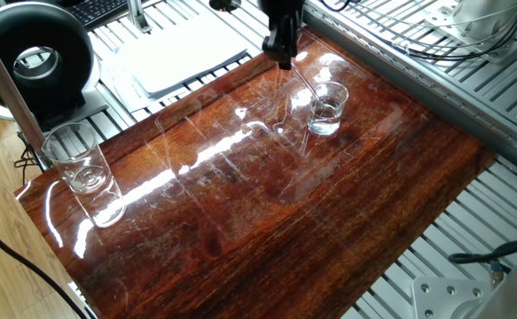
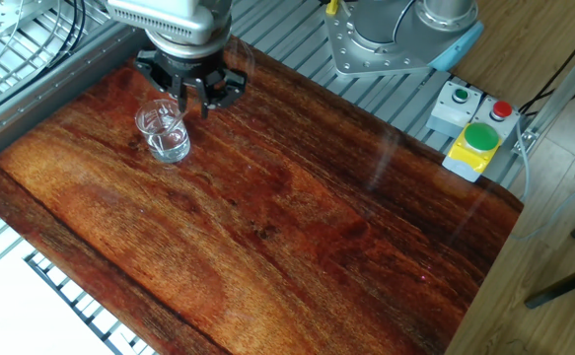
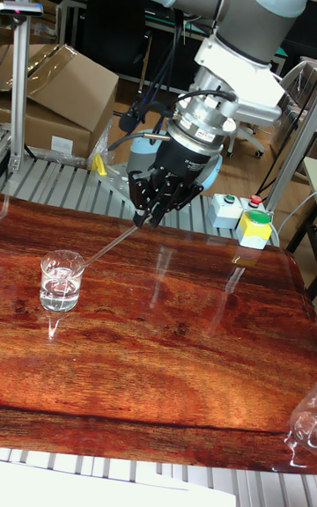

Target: Stir the beaker with a glass rod

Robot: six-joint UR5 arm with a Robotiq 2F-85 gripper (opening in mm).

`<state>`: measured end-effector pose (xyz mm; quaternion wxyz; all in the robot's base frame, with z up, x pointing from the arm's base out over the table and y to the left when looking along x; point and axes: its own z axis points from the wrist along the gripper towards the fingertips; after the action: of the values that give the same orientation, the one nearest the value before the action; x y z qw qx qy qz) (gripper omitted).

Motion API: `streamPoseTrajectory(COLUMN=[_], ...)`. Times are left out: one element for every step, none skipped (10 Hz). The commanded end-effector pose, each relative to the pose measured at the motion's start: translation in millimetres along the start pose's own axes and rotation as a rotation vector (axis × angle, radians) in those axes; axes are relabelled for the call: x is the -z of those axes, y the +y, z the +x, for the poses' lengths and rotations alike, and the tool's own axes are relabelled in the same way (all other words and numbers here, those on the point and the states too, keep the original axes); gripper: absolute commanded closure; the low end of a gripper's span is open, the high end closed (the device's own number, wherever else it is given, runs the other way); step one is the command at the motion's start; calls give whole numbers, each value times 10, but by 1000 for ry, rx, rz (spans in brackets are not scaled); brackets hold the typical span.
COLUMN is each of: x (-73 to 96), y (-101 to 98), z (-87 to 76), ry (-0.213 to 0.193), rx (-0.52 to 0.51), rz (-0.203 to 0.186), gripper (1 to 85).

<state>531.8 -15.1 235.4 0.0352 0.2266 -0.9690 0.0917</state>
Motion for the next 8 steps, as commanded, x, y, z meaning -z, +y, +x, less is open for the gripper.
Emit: streamPoseTrajectory(x=[-16,-26,-34,-38,-43,-45,-46,-46], y=[21,-26,-92,-130,-139,-141,-139,-141], z=[-71,-66,-65,-64,-62,-60,-56,-55], ry=[-17,-20,-21,-23,-23,-23,-22,-22], rx=[-9,8,34,47,50,51,53,53], rz=[2,17,41,54,56,56,55,55], gripper=[550,560,563,563,567,567,570,573])
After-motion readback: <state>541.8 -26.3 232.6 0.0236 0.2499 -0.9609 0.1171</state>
